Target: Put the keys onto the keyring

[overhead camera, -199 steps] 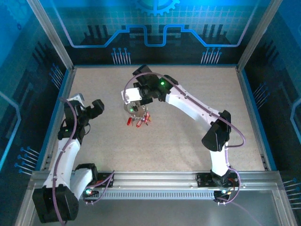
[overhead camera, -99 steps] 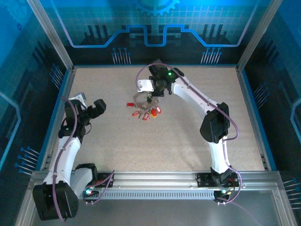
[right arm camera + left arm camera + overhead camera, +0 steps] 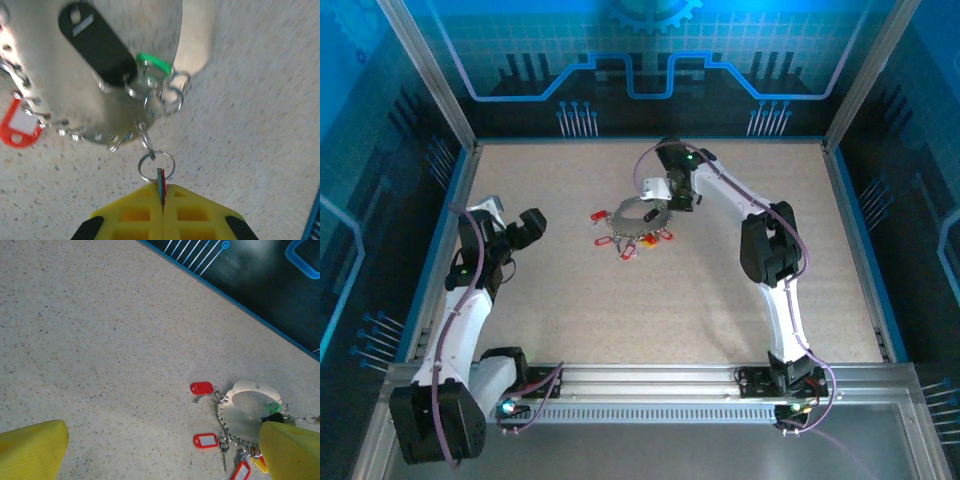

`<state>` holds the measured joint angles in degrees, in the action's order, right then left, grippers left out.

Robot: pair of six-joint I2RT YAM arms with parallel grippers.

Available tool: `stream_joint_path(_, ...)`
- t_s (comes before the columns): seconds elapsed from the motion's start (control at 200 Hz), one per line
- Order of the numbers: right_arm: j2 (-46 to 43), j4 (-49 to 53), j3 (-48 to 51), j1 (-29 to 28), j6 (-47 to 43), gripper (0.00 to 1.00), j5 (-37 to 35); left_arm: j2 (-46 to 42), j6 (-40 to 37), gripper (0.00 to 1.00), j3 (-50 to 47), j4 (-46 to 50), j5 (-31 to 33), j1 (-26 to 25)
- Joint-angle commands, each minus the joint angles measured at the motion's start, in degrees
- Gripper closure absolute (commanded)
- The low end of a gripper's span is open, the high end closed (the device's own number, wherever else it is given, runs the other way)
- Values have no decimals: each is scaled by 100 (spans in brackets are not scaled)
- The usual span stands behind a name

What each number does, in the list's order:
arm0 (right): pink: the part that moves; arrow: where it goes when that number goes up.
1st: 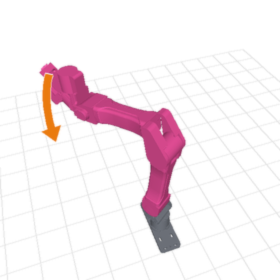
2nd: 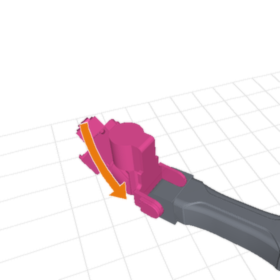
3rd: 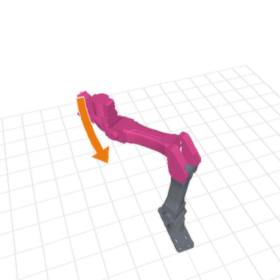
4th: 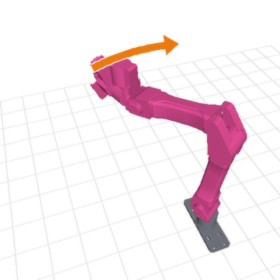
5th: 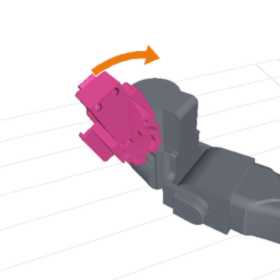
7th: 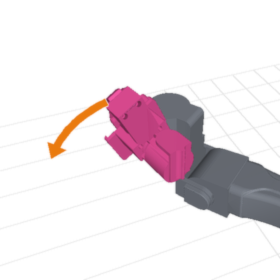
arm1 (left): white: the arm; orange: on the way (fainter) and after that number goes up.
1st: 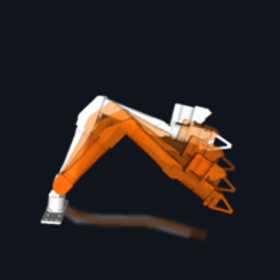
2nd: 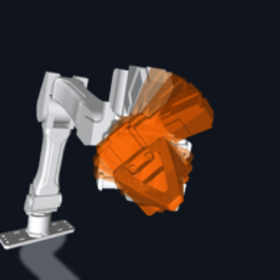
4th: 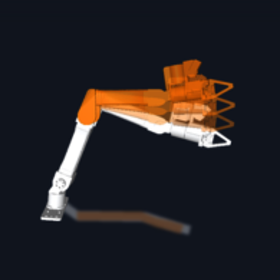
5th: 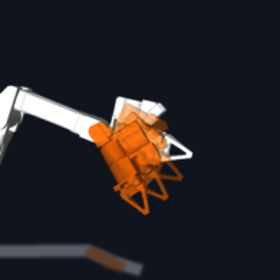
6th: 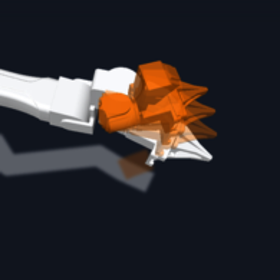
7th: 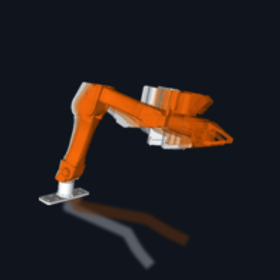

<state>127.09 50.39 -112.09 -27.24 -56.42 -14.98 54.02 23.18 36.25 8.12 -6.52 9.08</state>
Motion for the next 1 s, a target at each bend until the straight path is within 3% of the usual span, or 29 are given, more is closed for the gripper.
stream_joint_path(0.0, 131, 75, 255, 155, -72, 100, -374, 25, 138, 1, -39, -118, -109, 63)
stream_joint_path(0.065, 124, 31, 429, 215, -25, 99, -467, 64, 179, 1, -56, -118, -106, 67)
stream_joint_path(0.24, 44, -127, 867, 324, 153, 82, -699, 285, 315, 1, -133, -284, -208, 67)
stream_joint_path(0.415, -196, -152, 1119, 428, 638, 73, -789, 382, 199, 1, -76, -330, 0, 67)
stream_joint_path(0.53, -668, -204, 1396, 501, 1018, 71, -522, 311, 237, 1, -149, -169, 193, 67)
stream_joint_path(0.66, -1815, -888, 2233, 618, 1589, 68, 253, 504, 145, 1, 18, 375, 123, 63)
stream_joint_path(0.745, -2825, -1642, 2969, 788, 2146, 66, 1421, 593, 85, 1, 37, 374, -97, 67)
stream_joint_path(0.825, -3818, -2731, 3843, 1039, 2859, 62, 2489, 584, 66, 1, -205, -209, -420, 60)
stream_joint_path(0.835, -3923, -2847, 3949, 1073, 2952, 60, 2587, 579, 84, 1, -243, -310, -426, 59)
stream_joint_path(0.845, -4048, -3001, 4059, 1116, 3062, 51, 2674, 580, 93, 1, -286, -383, -432, 52)
stream_joint_path(0.85, -4098, -3067, 4114, 1125, 3118, 42, 2706, 577, 109, 1, -307, -439, -426, 51)
stream_joint_path(0.855, -4145, -3130, 4168, 1138, 3163, 22, 2730, 572, 117, 1, -331, -485, -423, 50)
stream_joint_path(0.86, -4204, -3214, 4217, 1153, 3207, 11, 2756, 569, 130, 1, -352, -517, -421, 50)
stream_joint_path(0.87, -4303, -3350, 4339, 1187, 3324, 2, 2810, 562, 149, 1, -390, -595, -405, 50)
stream_joint_path(0.995, -5473, -4995, 5763, 1362, 4313, 0, 2481, 513, -133, 1, -777, -1249, 70, -77)
